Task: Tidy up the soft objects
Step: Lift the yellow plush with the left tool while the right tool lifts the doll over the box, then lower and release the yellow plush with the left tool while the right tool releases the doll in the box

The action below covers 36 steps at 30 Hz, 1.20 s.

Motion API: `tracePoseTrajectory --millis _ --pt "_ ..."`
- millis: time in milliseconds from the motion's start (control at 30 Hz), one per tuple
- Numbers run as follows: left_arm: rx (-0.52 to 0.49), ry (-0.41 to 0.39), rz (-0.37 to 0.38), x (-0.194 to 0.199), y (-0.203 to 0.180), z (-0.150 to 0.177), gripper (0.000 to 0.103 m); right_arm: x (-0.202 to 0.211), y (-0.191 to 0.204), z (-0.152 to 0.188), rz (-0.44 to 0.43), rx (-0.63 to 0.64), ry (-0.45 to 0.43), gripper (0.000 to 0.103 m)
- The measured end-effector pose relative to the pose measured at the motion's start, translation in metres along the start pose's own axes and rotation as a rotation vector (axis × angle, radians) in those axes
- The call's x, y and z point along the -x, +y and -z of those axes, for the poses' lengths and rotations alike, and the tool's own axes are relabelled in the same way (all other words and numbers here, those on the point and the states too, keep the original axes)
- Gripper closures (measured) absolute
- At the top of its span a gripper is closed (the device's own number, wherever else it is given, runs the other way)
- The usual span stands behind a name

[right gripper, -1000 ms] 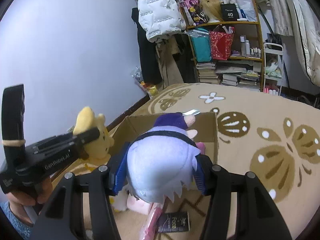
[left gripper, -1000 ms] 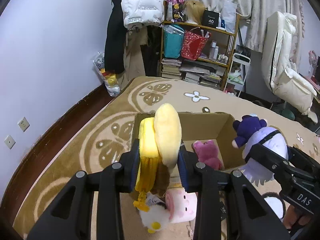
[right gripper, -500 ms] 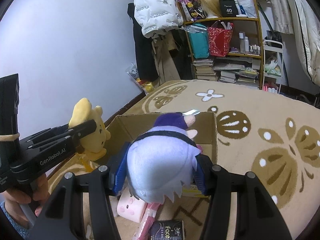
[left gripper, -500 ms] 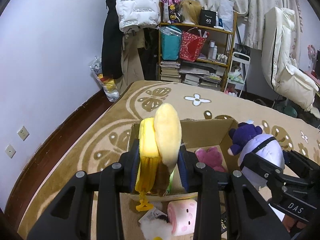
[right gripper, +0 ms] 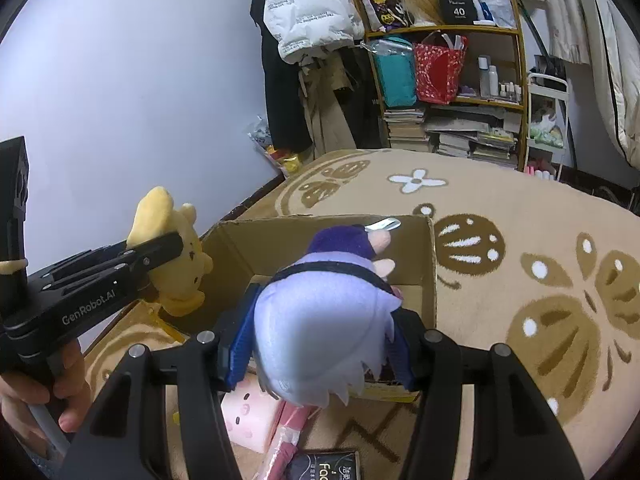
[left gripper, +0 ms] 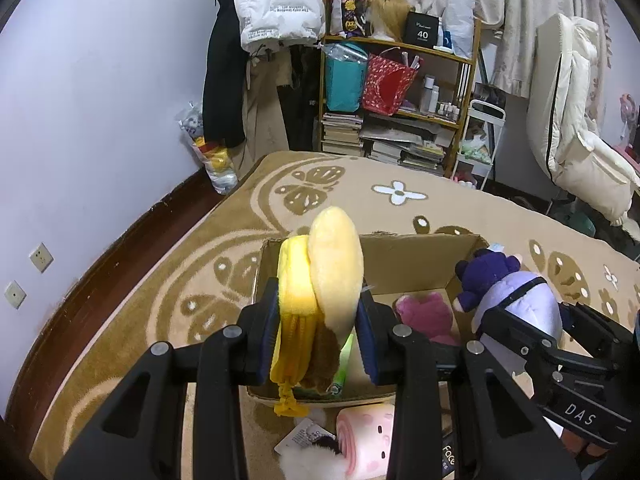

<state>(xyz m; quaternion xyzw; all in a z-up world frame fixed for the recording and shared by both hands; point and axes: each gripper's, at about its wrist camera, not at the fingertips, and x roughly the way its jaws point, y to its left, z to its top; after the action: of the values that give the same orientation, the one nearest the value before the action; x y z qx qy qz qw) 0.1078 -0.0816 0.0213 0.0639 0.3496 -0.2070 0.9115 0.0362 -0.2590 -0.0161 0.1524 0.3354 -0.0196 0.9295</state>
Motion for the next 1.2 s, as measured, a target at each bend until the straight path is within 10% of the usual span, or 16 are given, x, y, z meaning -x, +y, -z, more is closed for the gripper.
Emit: tracePoseTrajectory --millis 800,1200 --pt "-0.032 0.133 -0.079 -0.039 -0.004 0.021 0.063 -0.039 -0.022 0.005 0.016 -0.064 0.105 0.039" --pt "-0.020 0.098 -0.100 -0.029 -0.002 0.018 0.029 -0.037 -0.017 0.008 0.056 -0.025 0.100 0.036"
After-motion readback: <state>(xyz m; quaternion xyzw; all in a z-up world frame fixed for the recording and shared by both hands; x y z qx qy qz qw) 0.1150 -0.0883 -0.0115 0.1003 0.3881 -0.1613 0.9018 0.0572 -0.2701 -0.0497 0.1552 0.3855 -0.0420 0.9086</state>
